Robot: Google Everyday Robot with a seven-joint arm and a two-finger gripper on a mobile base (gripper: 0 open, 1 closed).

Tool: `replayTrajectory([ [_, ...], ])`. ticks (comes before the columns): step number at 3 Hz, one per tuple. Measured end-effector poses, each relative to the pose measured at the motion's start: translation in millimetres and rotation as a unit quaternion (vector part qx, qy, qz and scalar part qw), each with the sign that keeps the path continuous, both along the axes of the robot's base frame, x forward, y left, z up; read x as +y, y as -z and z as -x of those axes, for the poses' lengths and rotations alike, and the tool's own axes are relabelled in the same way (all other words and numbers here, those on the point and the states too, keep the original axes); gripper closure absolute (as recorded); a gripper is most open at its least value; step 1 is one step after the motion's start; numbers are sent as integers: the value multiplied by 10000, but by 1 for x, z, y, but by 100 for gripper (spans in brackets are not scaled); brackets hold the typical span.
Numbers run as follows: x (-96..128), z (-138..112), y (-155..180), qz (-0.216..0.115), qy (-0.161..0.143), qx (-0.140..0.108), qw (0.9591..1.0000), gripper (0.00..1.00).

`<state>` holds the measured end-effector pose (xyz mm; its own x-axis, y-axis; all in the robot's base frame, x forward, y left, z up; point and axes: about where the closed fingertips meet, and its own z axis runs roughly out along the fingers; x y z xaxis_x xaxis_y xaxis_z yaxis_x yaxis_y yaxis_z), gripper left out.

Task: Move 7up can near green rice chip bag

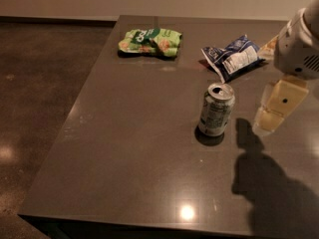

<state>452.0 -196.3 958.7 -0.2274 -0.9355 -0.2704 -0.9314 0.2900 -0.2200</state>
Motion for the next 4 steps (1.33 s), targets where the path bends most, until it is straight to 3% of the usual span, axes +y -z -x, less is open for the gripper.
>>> replayTrajectory([
  [3,59,-37,45,-834,-190,66,9963,0],
  [4,71,-44,54,-939,-282,134,9951,16],
])
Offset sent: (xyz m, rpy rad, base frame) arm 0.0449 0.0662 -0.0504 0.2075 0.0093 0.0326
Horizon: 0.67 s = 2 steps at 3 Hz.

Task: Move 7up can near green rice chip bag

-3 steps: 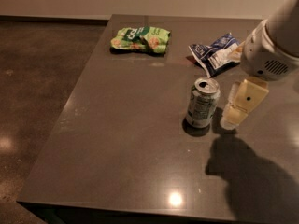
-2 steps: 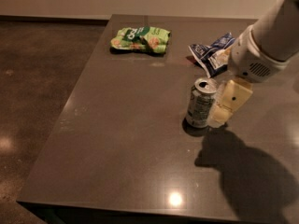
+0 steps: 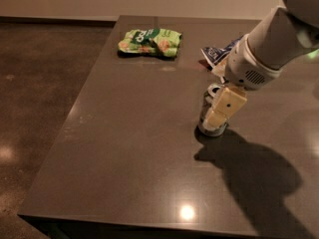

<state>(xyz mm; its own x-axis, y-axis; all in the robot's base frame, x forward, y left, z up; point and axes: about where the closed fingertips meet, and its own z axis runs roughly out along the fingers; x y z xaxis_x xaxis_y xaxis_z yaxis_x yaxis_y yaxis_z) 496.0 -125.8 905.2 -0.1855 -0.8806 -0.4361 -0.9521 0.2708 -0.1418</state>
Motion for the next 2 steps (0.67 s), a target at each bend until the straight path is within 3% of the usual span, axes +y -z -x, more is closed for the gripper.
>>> replayTrajectory([
  [2,9,-2,-4,-80,-128,85,9999,62],
])
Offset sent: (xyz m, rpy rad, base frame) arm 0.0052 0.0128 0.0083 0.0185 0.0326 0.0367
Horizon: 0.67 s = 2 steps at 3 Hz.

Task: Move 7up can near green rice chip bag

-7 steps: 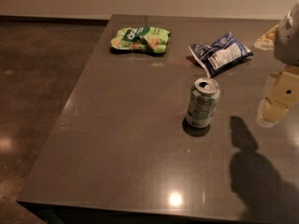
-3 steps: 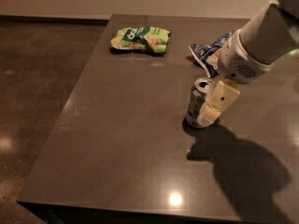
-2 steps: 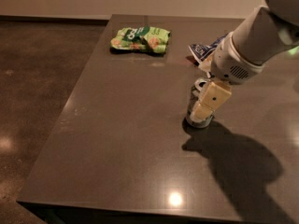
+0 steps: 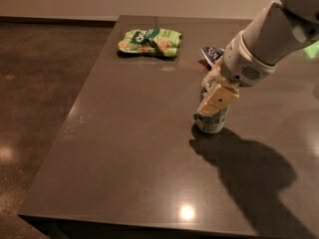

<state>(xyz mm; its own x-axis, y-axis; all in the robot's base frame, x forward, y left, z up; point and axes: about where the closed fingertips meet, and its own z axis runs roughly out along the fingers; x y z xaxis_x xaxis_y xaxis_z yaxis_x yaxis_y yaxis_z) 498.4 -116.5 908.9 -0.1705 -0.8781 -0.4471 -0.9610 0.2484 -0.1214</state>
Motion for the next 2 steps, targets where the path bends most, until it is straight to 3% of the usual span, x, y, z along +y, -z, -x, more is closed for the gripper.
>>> replayTrajectory([
  [1,9,-8,-9,14,-15,35,10000,86],
  [2,29,-29,-24,-30,18,39,10000,100],
])
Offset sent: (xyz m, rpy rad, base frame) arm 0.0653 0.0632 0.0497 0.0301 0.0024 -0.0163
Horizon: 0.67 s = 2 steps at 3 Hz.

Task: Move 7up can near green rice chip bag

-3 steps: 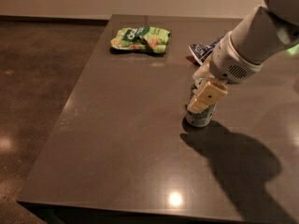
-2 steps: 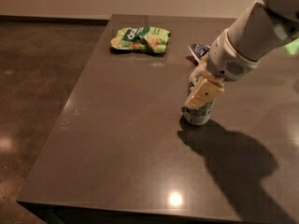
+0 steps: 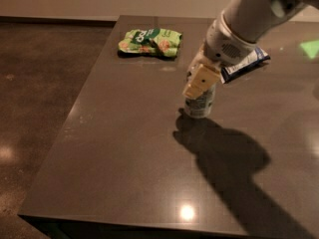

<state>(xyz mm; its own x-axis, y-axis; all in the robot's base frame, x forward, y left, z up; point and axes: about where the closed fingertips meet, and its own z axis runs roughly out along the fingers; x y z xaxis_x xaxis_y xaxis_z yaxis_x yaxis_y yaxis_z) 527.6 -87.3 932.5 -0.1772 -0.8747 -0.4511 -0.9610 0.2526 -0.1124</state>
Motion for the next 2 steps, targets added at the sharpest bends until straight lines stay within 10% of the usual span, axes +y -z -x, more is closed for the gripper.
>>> replayTrajectory([
  [2,61,-79,-14,-261,334,-45,9991,100],
])
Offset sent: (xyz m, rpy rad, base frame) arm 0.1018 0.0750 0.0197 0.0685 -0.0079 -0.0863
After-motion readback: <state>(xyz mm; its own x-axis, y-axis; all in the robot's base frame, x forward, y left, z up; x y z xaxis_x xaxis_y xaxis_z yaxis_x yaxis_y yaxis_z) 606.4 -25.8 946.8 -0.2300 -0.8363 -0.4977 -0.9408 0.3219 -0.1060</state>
